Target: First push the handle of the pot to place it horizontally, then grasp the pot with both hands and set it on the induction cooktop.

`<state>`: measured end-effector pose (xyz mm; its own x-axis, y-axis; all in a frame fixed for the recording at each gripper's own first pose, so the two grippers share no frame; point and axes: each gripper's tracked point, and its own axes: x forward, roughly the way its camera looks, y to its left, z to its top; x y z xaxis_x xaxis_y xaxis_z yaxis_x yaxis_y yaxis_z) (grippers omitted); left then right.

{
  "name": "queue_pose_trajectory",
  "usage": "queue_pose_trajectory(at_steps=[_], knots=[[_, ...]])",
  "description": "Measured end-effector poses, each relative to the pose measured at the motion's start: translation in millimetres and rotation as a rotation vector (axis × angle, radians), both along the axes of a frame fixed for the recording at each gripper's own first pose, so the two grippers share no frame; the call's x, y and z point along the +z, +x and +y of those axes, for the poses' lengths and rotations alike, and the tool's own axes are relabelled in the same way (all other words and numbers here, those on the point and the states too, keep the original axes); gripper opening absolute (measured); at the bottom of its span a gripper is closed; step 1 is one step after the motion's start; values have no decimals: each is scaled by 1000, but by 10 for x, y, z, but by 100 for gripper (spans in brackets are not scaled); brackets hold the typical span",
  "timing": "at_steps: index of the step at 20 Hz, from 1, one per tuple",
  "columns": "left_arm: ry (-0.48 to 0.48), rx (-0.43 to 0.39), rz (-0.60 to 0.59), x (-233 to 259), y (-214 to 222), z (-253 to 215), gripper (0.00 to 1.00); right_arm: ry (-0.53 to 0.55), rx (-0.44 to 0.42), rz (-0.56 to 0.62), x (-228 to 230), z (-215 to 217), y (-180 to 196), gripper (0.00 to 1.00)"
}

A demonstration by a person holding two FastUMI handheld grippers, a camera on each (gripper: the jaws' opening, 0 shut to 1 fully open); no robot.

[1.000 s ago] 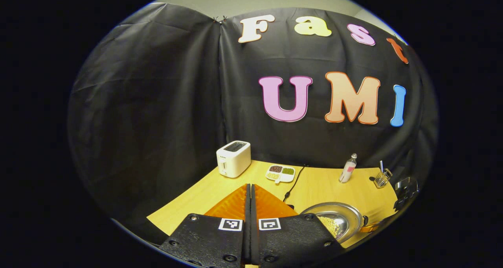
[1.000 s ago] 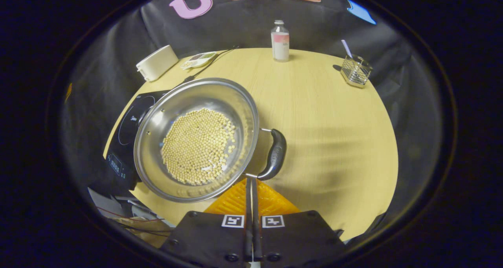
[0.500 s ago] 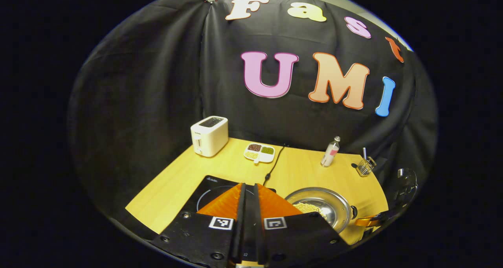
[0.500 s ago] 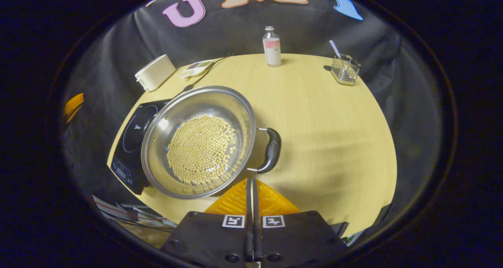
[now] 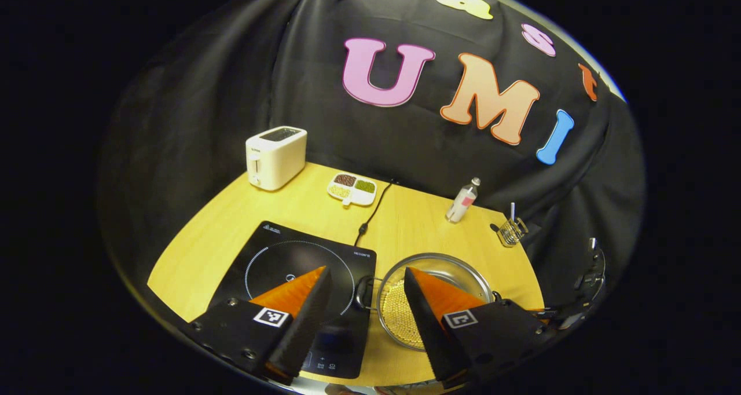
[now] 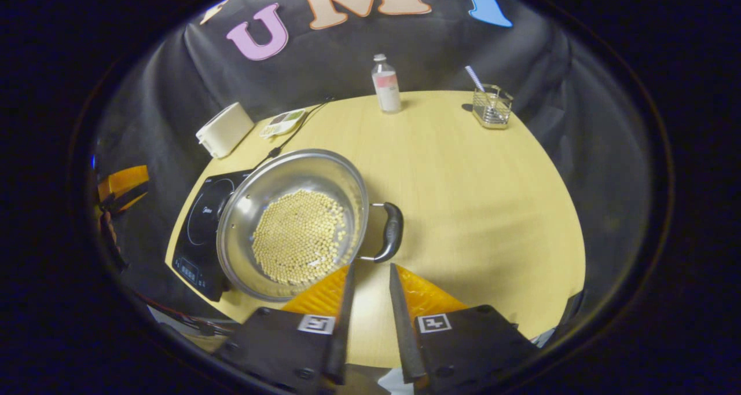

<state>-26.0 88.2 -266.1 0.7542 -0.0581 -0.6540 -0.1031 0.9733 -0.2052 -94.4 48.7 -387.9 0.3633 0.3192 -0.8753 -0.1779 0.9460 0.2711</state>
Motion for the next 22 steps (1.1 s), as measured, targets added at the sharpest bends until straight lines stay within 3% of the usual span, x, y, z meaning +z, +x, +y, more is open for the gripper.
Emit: queue_pose_trajectory(at_steps=[1,2,3,7,13,18,22], knots=[[-9,-10,17,-62,15,-16,84,-10,-6,-3,-10,-22,4,51],[-22,-23,35,-121,27,-40,86,-4,-7,-1,-5,-20,8,51],[-36,-36,53,-183,32,-61,87,3,-11,2,-32,5,18,65],[-90,-91,139,-504,57,-136,87,2,-38,5,-56,6,31,94],[-145,-172,261,-960,53,-236,87,0,-87,6,-86,-17,110,98],[-217,-162,342,-1234,81,-231,87,-13,-113,13,-135,-68,143,94],[-212,-154,396,-1395,120,-186,87,-14,-122,24,-199,-52,200,98]])
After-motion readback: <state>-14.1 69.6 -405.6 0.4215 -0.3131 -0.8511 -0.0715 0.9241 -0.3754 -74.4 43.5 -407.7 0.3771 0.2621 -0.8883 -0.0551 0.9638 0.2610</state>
